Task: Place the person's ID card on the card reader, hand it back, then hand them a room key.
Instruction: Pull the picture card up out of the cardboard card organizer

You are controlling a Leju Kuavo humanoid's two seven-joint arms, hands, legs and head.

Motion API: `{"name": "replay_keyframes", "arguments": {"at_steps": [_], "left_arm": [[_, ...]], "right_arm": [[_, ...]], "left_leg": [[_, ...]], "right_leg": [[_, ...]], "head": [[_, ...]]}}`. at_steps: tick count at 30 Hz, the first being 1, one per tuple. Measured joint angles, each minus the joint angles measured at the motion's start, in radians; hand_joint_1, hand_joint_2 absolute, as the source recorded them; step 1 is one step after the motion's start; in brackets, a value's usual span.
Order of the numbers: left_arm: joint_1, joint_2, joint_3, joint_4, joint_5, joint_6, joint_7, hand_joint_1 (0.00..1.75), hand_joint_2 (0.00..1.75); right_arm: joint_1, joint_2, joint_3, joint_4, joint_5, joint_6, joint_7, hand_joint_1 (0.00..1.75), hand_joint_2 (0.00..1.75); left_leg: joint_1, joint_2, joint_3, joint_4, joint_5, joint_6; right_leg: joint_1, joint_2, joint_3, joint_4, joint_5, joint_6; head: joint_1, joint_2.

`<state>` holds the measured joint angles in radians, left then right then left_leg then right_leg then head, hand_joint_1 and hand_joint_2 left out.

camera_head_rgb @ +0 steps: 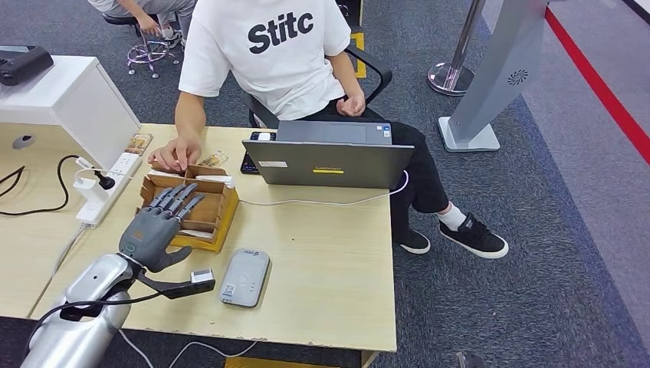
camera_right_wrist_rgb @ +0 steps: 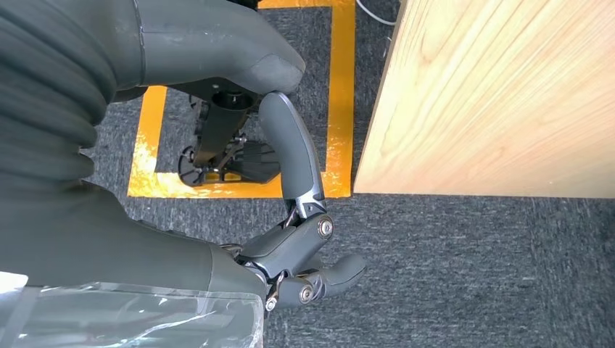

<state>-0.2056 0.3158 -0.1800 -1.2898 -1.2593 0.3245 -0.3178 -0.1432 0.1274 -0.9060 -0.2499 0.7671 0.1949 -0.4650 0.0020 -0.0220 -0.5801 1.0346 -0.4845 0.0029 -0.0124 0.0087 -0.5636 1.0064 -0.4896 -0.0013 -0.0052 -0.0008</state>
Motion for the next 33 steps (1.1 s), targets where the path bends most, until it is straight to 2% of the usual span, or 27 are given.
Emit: {"name": "replay_keyframes", "arguments": {"at_steps": [10,18,19,23,33], "left_arm": [[-0.007,0.030,-0.016,0.011,-0.056,-0.005,0.097,0.00,1.75],[-0.013,0.056,-0.017,0.049,-0.066,-0.010,0.109,0.00,1.75],[-0.013,0.056,-0.017,0.052,-0.066,-0.011,0.109,0.04,1.75],[-0.014,0.060,-0.018,0.065,-0.066,-0.013,0.111,1.71,1.75],[-0.023,0.064,-0.019,0.093,-0.063,-0.022,0.105,1.73,1.75]], "right_arm": [[0.001,0.000,0.000,0.000,-0.003,0.000,-0.004,0.00,1.75],[0.002,0.000,0.000,0.000,-0.003,0.001,-0.006,0.00,1.75],[0.003,0.000,0.000,0.000,-0.003,0.001,-0.006,0.00,1.75],[0.003,0.000,0.000,0.000,-0.002,0.001,-0.006,0.00,1.75],[0.003,0.000,0.000,0.000,-0.002,0.002,-0.006,0.00,1.75]], "left_leg": [[0.000,0.000,0.000,0.000,0.000,0.000],[0.000,0.000,0.000,0.000,0.000,0.000],[0.000,0.000,0.000,0.000,0.000,0.000],[0.000,0.000,0.000,0.000,0.000,0.000],[0.000,0.000,0.000,0.000,0.000,0.000]], "right_leg": [[0.000,0.000,0.000,0.000,0.000,0.000],[0.000,0.000,0.000,0.000,0.000,0.000],[0.000,0.000,0.000,0.000,0.000,0.000],[0.000,0.000,0.000,0.000,0.000,0.000],[0.000,0.000,0.000,0.000,0.000,0.000]], "head": [[0.000,0.000],[0.000,0.000],[0.000,0.000],[0.000,0.000],[0.000,0.000]]}}
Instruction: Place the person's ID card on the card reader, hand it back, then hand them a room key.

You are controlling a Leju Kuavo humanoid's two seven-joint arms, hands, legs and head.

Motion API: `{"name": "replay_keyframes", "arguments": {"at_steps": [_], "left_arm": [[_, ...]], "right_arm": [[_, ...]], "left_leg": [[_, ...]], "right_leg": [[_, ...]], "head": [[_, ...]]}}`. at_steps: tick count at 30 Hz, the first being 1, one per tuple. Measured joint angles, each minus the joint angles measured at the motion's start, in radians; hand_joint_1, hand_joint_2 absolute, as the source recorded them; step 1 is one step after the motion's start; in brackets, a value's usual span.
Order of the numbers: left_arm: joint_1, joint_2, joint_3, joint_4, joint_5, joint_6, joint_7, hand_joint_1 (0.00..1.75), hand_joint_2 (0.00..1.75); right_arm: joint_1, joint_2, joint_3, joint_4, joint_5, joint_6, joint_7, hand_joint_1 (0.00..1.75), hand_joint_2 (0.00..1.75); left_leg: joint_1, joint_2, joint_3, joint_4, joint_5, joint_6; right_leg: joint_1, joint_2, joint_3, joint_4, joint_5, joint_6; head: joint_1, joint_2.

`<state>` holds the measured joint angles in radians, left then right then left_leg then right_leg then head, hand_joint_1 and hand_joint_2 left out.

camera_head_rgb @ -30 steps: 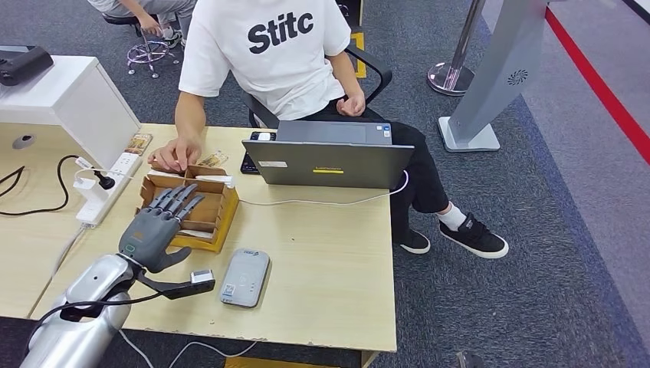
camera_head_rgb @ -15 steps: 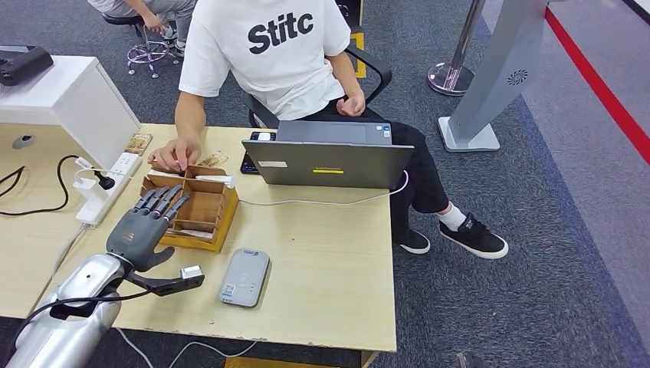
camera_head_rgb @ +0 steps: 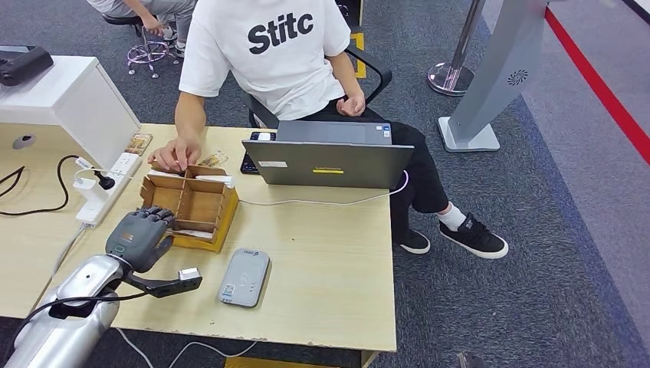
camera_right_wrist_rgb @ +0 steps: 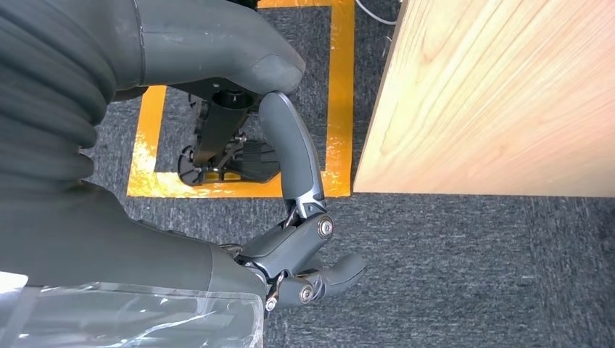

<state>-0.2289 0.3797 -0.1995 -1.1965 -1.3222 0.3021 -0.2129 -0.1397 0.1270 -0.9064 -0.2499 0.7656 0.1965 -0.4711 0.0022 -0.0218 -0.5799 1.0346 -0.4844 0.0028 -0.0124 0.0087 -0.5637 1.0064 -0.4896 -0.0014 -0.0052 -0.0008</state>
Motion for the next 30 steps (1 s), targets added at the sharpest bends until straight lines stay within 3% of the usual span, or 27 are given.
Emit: {"name": "replay_keyframes", "arguments": {"at_steps": [9,13,17,24,30], "left_arm": [[-0.007,-0.001,-0.001,0.010,0.011,0.008,-0.010,1.75,1.75],[-0.008,-0.013,-0.001,0.009,0.002,0.073,-0.004,1.75,1.75],[-0.009,-0.063,0.008,-0.036,-0.042,0.166,0.036,1.75,1.75],[-0.014,-0.152,0.055,-0.167,-0.045,0.221,0.044,1.75,1.75],[-0.045,-0.250,0.149,-0.342,0.017,0.174,0.005,1.75,1.75]], "right_arm": [[0.000,0.000,0.000,0.000,0.001,0.000,0.000,0.00,1.75],[0.000,0.000,0.000,0.000,0.002,0.002,0.000,0.00,1.75],[-0.001,0.000,0.000,0.000,0.004,0.002,0.003,0.00,1.75],[-0.003,0.000,0.000,0.000,0.008,0.002,0.009,0.00,1.75],[-0.006,0.001,0.001,0.000,0.010,-0.001,0.013,0.00,1.75]], "left_leg": [[0.000,0.000,0.000,0.000,0.000,0.000],[0.000,0.000,0.000,0.000,0.000,0.000],[0.000,-0.001,0.000,0.000,0.000,0.000],[0.000,-0.001,0.000,0.001,0.000,0.000],[0.000,-0.001,0.000,0.001,0.000,0.000]], "right_leg": [[0.000,0.000,0.000,0.000,0.000,0.000],[0.000,0.000,0.000,0.000,0.000,0.000],[0.000,-0.001,0.000,0.000,0.000,0.000],[0.000,-0.001,0.000,0.000,0.000,0.000],[0.000,-0.001,0.000,0.000,0.000,0.000]], "head": [[0.000,0.000],[0.000,0.000],[0.000,0.000],[0.000,0.000],[0.000,0.000]]}}
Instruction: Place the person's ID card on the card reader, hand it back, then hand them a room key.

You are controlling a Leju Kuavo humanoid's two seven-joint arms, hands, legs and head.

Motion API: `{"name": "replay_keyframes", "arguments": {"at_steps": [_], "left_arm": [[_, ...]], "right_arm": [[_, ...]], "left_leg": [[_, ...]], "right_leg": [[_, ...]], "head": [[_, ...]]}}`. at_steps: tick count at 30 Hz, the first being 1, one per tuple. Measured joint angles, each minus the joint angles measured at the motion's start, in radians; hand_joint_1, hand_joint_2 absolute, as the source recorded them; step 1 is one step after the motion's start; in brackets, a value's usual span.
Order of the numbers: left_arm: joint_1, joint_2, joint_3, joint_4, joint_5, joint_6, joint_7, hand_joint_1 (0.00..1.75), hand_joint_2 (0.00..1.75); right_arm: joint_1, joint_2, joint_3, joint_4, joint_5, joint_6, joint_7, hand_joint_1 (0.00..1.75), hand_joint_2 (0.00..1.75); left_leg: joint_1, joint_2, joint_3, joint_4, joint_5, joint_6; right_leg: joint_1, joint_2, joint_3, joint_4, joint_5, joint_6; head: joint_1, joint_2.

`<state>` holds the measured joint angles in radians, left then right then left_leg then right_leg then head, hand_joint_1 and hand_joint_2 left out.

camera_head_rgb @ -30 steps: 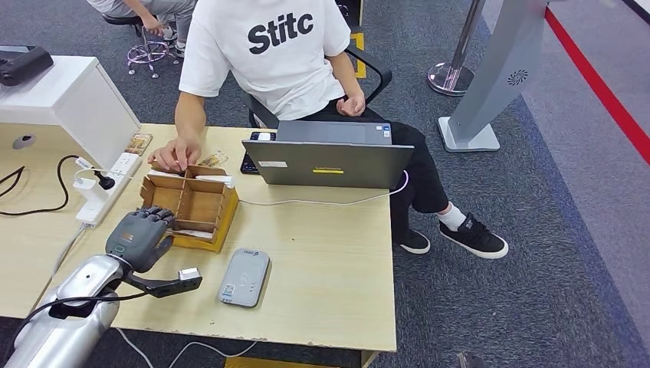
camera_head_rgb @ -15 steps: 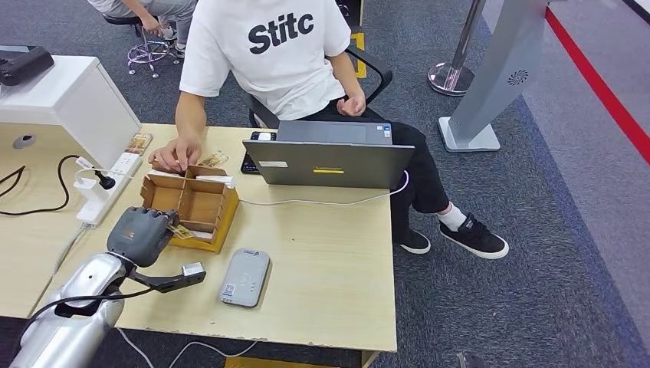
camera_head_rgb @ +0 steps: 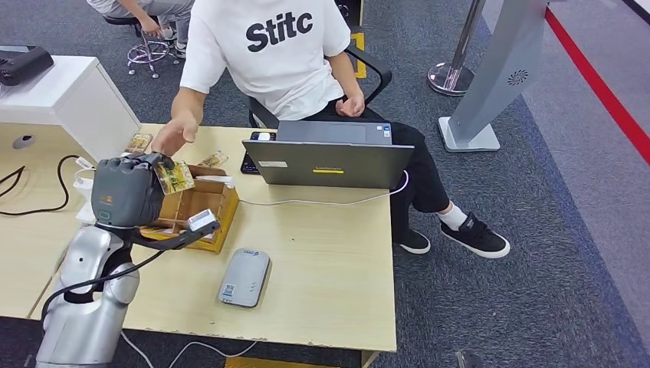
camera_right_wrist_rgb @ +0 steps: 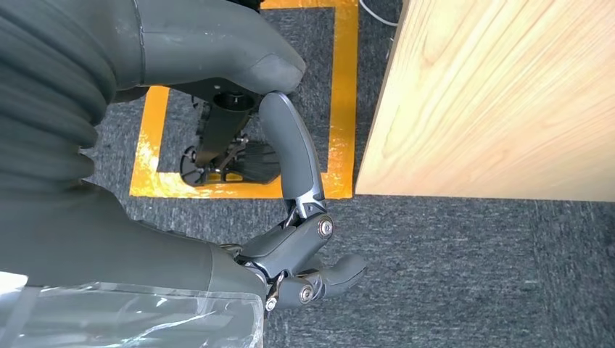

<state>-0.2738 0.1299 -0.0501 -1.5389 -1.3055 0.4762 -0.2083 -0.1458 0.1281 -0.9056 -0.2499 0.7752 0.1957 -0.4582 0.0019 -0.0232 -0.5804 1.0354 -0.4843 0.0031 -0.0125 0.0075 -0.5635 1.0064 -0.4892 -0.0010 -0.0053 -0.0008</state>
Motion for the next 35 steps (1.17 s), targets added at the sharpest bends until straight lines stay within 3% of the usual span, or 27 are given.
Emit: {"name": "replay_keyframes", "arguments": {"at_steps": [5,14,15,18,19,25,29,32,35], "left_arm": [[-0.015,-0.045,0.034,-0.056,-0.001,-0.013,-0.013,1.75,1.75],[-0.015,-0.070,0.057,-0.066,-0.001,-0.006,-0.017,1.75,1.75],[-0.015,-0.071,0.059,-0.066,-0.001,-0.006,-0.017,1.61,1.75],[-0.015,-0.075,0.062,-0.066,0.000,-0.006,-0.017,0.30,1.75],[-0.014,-0.076,0.063,-0.066,0.000,-0.005,-0.017,0.00,1.75],[-0.006,-0.092,0.065,-0.071,0.008,0.012,-0.019,0.00,1.75],[0.031,-0.120,0.087,-0.123,0.098,0.103,-0.054,0.00,1.75],[0.103,-0.162,0.123,-0.222,0.331,0.183,-0.173,0.00,1.75],[0.182,-0.222,0.185,-0.317,0.686,0.132,-0.341,0.00,1.75]], "right_arm": [[-0.002,0.001,0.000,0.000,0.000,-0.001,0.001,0.00,1.75],[-0.002,0.001,0.000,0.000,0.000,0.001,0.001,0.00,1.75],[-0.002,0.001,0.000,0.000,0.000,0.001,0.001,0.00,1.75],[-0.002,0.001,0.000,0.000,-0.001,0.001,0.001,0.00,1.75],[-0.002,0.001,0.000,0.000,-0.001,0.001,0.001,0.00,1.75],[-0.001,0.001,0.000,0.000,-0.004,0.000,-0.001,0.00,1.75],[0.002,0.001,0.000,0.000,-0.010,0.003,-0.008,0.00,1.75],[0.008,0.001,-0.001,0.000,-0.017,0.007,-0.019,0.00,1.75],[0.018,0.001,-0.005,0.000,-0.030,0.004,-0.032,0.00,1.75]], "left_leg": [[0.000,0.000,0.000,0.000,0.000,0.000],[0.000,0.000,0.000,0.000,0.000,0.000],[0.000,0.000,0.000,0.000,0.000,0.000],[0.000,0.000,0.000,0.000,0.000,0.000],[0.000,0.000,0.000,0.000,0.000,0.000],[0.000,0.000,0.000,0.000,0.000,0.000],[0.000,0.000,0.000,0.000,0.000,0.000],[0.000,0.001,-0.001,0.000,-0.001,0.000],[0.000,0.001,-0.001,-0.001,-0.002,0.001]], "right_leg": [[0.000,0.000,0.000,0.000,0.000,0.000],[0.000,0.000,0.000,0.000,0.000,0.000],[0.000,0.000,0.000,0.000,0.000,0.000],[0.000,0.000,0.000,0.000,0.000,0.000],[0.000,0.000,0.000,0.000,0.000,0.000],[0.000,0.000,0.000,0.000,0.000,0.000],[0.000,0.000,0.000,0.000,0.000,0.000],[0.000,0.001,0.000,0.000,-0.001,0.000],[0.000,0.001,0.000,0.000,-0.002,0.001]], "head": [[0.000,0.000],[0.000,0.000],[0.000,0.000],[0.000,0.000],[0.000,0.000],[0.000,0.000],[0.000,0.000],[0.000,0.000],[0.000,0.000]]}}
